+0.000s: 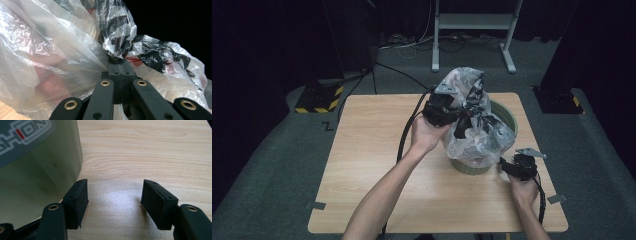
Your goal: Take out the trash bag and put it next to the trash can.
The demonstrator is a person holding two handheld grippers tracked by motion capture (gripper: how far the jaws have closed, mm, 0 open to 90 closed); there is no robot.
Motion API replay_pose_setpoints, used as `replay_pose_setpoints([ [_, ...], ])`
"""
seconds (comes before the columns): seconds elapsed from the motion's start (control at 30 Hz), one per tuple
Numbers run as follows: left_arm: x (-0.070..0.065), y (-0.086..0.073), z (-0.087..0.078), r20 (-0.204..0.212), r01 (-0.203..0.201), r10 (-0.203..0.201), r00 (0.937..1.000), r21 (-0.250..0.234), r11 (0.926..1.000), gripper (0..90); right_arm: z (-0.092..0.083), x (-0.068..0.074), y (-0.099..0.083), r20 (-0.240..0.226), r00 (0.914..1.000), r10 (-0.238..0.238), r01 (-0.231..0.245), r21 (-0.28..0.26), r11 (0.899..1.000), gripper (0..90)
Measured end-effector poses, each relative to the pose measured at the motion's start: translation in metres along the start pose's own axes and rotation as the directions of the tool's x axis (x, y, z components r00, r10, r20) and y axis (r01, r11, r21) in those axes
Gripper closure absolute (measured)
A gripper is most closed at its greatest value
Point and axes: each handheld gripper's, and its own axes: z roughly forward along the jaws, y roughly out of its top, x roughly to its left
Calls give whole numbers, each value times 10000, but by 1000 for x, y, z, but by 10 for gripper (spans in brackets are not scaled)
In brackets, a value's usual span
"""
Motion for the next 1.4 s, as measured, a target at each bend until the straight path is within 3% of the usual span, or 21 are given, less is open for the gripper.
replay_pose_setpoints([
  [0.07,0,0,-1,31,24,-24,10000,-38,10000,900,1,0,0,98,9999,-33,32,120,9999,340],
  [0.1,0,-1,-3,64,19,-18,10000,-63,10000,900,2,2,1,388,9985,-380,371,257,9990,325],
  [0.53,5,-3,-18,117,280,-275,9996,-400,9988,900,2,4,0,613,9967,-529,515,238,9984,309],
  [1.03,15,2,-40,-41,521,-526,9986,-856,9950,900,2,5,0,665,9959,-612,599,208,9980,308],
  [1.4,30,-4,-64,-433,692,-748,9963,-1198,9904,900,2,5,0,666,9958,-624,613,192,9979,309],
])
